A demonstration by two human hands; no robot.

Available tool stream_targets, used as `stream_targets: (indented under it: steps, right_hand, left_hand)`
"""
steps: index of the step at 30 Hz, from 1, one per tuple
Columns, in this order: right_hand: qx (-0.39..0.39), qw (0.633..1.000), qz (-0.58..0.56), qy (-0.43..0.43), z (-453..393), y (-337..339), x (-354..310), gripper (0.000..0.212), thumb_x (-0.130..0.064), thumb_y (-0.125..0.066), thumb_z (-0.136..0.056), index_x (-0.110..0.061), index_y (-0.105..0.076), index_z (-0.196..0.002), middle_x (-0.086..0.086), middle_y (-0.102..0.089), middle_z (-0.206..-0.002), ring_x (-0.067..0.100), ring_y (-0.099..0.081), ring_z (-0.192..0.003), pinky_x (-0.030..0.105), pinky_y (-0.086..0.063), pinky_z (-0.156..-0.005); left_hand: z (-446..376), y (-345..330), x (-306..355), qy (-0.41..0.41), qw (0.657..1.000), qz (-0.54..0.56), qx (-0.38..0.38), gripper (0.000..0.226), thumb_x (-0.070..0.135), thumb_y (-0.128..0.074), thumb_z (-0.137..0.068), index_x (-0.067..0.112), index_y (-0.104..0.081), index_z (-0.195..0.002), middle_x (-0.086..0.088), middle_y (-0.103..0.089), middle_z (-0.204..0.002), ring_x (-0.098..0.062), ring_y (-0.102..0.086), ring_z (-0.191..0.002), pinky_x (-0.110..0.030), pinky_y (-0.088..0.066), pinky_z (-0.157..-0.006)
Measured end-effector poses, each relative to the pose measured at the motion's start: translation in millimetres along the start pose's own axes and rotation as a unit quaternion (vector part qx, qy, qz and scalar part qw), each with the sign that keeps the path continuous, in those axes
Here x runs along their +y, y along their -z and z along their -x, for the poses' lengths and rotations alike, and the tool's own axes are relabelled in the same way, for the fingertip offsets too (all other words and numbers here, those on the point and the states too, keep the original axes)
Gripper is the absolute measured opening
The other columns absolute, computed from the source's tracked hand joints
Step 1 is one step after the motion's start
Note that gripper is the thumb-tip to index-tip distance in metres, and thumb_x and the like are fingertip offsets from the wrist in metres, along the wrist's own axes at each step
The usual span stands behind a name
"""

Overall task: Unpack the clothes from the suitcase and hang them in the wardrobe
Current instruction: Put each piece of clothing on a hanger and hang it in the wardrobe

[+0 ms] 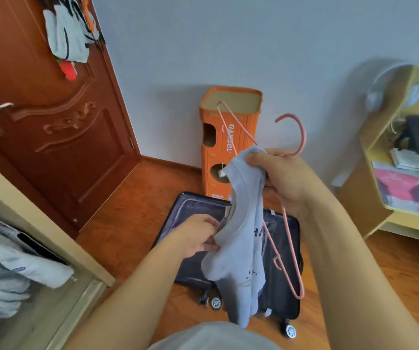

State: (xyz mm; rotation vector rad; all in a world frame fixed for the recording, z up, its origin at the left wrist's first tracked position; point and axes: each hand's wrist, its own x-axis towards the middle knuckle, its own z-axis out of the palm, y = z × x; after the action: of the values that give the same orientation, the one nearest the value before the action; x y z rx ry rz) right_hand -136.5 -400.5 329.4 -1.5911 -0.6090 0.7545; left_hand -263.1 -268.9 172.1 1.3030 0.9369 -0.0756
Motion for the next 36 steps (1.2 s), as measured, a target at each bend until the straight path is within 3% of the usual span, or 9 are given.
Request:
stream_targets:
  steps: [4, 6, 11, 16, 22, 26, 31, 34, 36]
  right_hand:
    - [0.068, 0.997, -0.028, -0.003, 8.1, 25.4, 5.5, 0.015, -0.017, -0.063, -0.088, -0.015, -0.070, -0.075, 0.005, -0.067, -0.071, 0.018, -0.063, -0.069, 0.038, -0.048, -0.070]
    - [0.083, 0.995, -0.048, -0.003, 10.6, 35.2, 6.6, 0.017, -0.013, -0.060, -0.091, -0.013, -0.069, -0.077, 0.003, -0.064, -0.064, 0.015, -0.060, -0.059, 0.040, -0.044, -0.069]
    - [0.024, 0.999, -0.046, -0.014, 16.3, 35.6, 1.0, 0.023, -0.021, -0.068, -0.081, -0.004, -0.067, -0.097, 0.017, -0.061, -0.082, 0.029, -0.056, -0.075, 0.046, -0.038, -0.077]
    - [-0.068, 0.997, -0.024, -0.010, 23.1, 24.9, -6.0, 0.012, -0.014, -0.063, -0.091, -0.006, -0.071, -0.088, 0.017, -0.063, -0.084, 0.029, -0.059, -0.075, 0.038, -0.047, -0.071]
    - [-0.031, 0.998, -0.049, 0.016, 23.6, 35.1, -7.8, 0.013, -0.011, -0.058, -0.094, -0.006, -0.070, -0.090, 0.011, -0.067, -0.078, 0.020, -0.064, -0.069, 0.033, -0.053, -0.068]
    - [0.117, 0.993, -0.021, 0.008, 12.8, 64.4, 14.3, 0.020, -0.019, -0.067, -0.083, 0.000, -0.071, -0.090, 0.020, -0.063, -0.081, 0.028, -0.059, -0.071, 0.038, -0.050, -0.070]
    - [0.129, 0.989, -0.002, -0.064, 6.9, 68.6, 70.9, 0.024, -0.023, -0.064, -0.081, -0.004, -0.074, -0.092, 0.007, -0.059, -0.064, 0.018, -0.052, -0.057, 0.022, -0.044, -0.047]
    - [0.115, 0.990, 0.033, -0.070, 4.8, 61.5, 95.3, 0.019, -0.021, -0.061, -0.094, -0.012, -0.077, -0.100, -0.004, -0.066, -0.066, 0.006, -0.054, -0.051, 0.016, -0.039, -0.046]
    - [0.073, 0.993, 0.077, -0.054, 6.2, 61.3, 102.8, 0.023, -0.019, -0.053, -0.101, -0.019, -0.070, -0.117, -0.014, -0.063, -0.063, 0.000, -0.049, -0.046, 0.014, -0.036, -0.045]
  left_hand:
    - [-3.0, 11.3, -24.9, -0.047, 0.920, -0.306, 0.239, 0.006, 0.011, -0.050, -0.098, 0.010, -0.051, -0.105, -0.012, -0.064, -0.101, -0.034, -0.067, -0.090, -0.046, -0.059, -0.075]
    - [-2.3, 10.3, -30.9, -0.088, 0.928, -0.251, 0.261, 0.005, 0.011, -0.047, -0.100, 0.016, -0.050, -0.101, -0.011, -0.067, -0.097, -0.028, -0.071, -0.082, -0.050, -0.060, -0.074]
    - [16.1, -18.9, 3.4, -0.026, 0.991, 0.079, 0.108, 0.010, 0.032, -0.059, -0.099, 0.027, -0.059, -0.109, 0.000, -0.061, -0.106, -0.019, -0.063, -0.097, -0.049, -0.059, -0.091]
    - [9.3, -35.6, 25.7, -0.020, 0.999, -0.022, -0.044, 0.025, 0.034, -0.061, -0.089, 0.030, -0.070, -0.112, -0.003, -0.074, -0.106, -0.021, -0.067, -0.087, -0.047, -0.061, -0.088]
    - [6.3, -22.1, 8.0, -0.011, 0.994, -0.110, 0.003, 0.026, 0.005, -0.049, -0.099, 0.005, -0.067, -0.118, -0.019, -0.076, -0.104, -0.026, -0.071, -0.077, -0.045, -0.063, -0.082]
    - [25.1, 31.3, -0.7, 0.006, 0.983, 0.164, 0.078, 0.022, -0.008, -0.048, -0.100, -0.002, -0.057, -0.119, -0.022, -0.076, -0.094, -0.031, -0.076, -0.079, -0.040, -0.063, -0.067]
    - [66.5, 70.1, 33.8, -0.039, 0.933, 0.357, 0.001, 0.030, -0.002, -0.049, -0.093, 0.001, -0.060, -0.120, -0.020, -0.066, -0.111, -0.032, -0.063, -0.104, -0.042, -0.054, -0.096]
    - [83.4, 61.5, 62.4, -0.064, 0.967, 0.244, 0.020, 0.015, 0.000, -0.053, -0.088, 0.005, -0.067, -0.092, -0.012, -0.070, -0.087, -0.025, -0.066, -0.083, -0.036, -0.057, -0.079]
    - [76.9, 52.8, 81.6, -0.101, 0.983, 0.079, 0.129, 0.017, 0.003, -0.056, -0.088, 0.011, -0.066, -0.077, -0.006, -0.066, -0.069, -0.022, -0.062, -0.070, -0.030, -0.050, -0.064]
